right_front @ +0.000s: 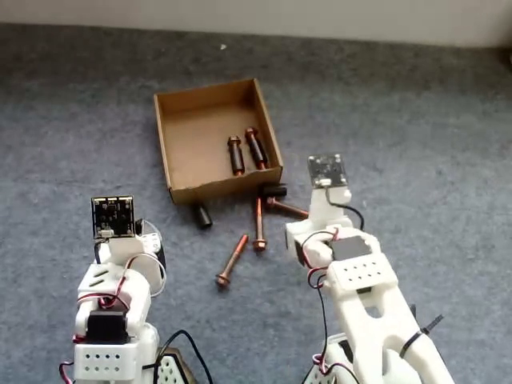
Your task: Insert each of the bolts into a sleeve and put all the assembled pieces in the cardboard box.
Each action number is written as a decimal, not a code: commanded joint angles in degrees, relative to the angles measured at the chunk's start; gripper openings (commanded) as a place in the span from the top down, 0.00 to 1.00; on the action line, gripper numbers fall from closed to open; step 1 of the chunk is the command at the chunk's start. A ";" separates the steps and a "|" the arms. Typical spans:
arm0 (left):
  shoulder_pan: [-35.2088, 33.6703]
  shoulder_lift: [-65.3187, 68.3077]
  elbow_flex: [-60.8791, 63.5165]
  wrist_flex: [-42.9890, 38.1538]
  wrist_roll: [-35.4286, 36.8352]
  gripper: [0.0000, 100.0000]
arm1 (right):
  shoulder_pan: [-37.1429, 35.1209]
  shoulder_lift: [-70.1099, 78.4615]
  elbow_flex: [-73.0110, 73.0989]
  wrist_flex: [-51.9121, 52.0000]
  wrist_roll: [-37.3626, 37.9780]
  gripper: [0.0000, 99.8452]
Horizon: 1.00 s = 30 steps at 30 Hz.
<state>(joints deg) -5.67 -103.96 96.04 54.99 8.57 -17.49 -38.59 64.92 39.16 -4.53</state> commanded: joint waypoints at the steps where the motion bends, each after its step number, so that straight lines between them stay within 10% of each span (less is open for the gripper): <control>1: -0.13 -0.22 -1.80 0.18 -0.79 0.99 | 5.58 -1.98 -0.57 -4.62 -3.08 0.99; 16: 14.73 3.21 -26.95 15.74 -0.62 0.99 | 9.54 -1.89 3.21 -11.74 -5.54 0.99; 30: 21.76 55.96 -47.96 15.30 -0.35 0.99 | 11.82 -1.80 3.21 -11.82 -5.54 0.99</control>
<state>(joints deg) 12.88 -60.79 53.93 70.55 8.57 -6.42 -38.59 68.62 28.62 -9.54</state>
